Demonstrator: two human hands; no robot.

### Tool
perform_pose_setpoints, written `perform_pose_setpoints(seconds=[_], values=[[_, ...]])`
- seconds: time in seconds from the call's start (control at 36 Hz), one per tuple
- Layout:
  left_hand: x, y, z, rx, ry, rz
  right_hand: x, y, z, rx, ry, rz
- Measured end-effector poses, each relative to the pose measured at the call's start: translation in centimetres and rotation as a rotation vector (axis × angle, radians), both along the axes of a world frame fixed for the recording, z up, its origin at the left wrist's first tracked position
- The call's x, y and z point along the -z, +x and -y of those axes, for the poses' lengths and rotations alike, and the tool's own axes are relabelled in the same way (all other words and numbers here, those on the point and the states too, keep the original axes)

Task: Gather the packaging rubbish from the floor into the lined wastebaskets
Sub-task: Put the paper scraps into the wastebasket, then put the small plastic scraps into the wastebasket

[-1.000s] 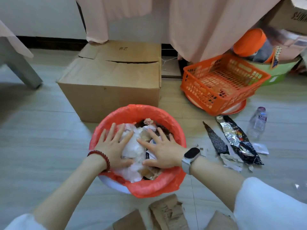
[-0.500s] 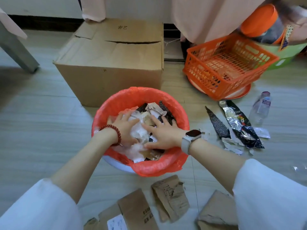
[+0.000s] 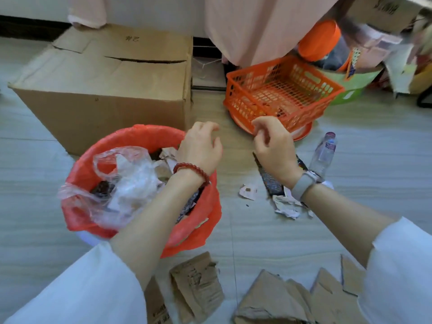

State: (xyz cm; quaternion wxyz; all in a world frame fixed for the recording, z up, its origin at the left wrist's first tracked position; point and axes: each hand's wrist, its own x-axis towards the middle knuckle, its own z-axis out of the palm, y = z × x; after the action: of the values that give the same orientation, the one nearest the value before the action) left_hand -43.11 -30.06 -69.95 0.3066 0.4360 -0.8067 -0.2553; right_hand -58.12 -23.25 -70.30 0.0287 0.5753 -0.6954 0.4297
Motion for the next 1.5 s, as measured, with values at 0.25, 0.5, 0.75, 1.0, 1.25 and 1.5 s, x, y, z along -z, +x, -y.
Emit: perform_pose_setpoints(seconds=[0.25,0.5,0.75,1.0,1.25,1.5], values=[[7.3,-13.2,-4.7,0.254,0.222,0.231,8.3,-13.0,-7.7,0.369,0.291,0.094],[19.7,-14.1,-5.3,0.266,0.374,0.75,19.0,-15.5,-11.5,-0.005,0.991,-0.195],[22.8,-15.6,-3.7,0.428,0.256,0.945,24.5,-12.4,-11.5,0.01,0.787,-0.416],[23.9,-13.5,-5.8,0.211,0.392,0.567,22.9,-13.0,-12.2,0.037,0.678,0.397],[22.6,-13.6,-7.7,0.204,0.422,0.388,21.1,-17.3,-14.5,0.36,0.456,0.761],[22.9,-19.9,-11.6,0.432,0.151,0.588,19.6,-21.9,-19.2,0.734,0.499,0.479]])
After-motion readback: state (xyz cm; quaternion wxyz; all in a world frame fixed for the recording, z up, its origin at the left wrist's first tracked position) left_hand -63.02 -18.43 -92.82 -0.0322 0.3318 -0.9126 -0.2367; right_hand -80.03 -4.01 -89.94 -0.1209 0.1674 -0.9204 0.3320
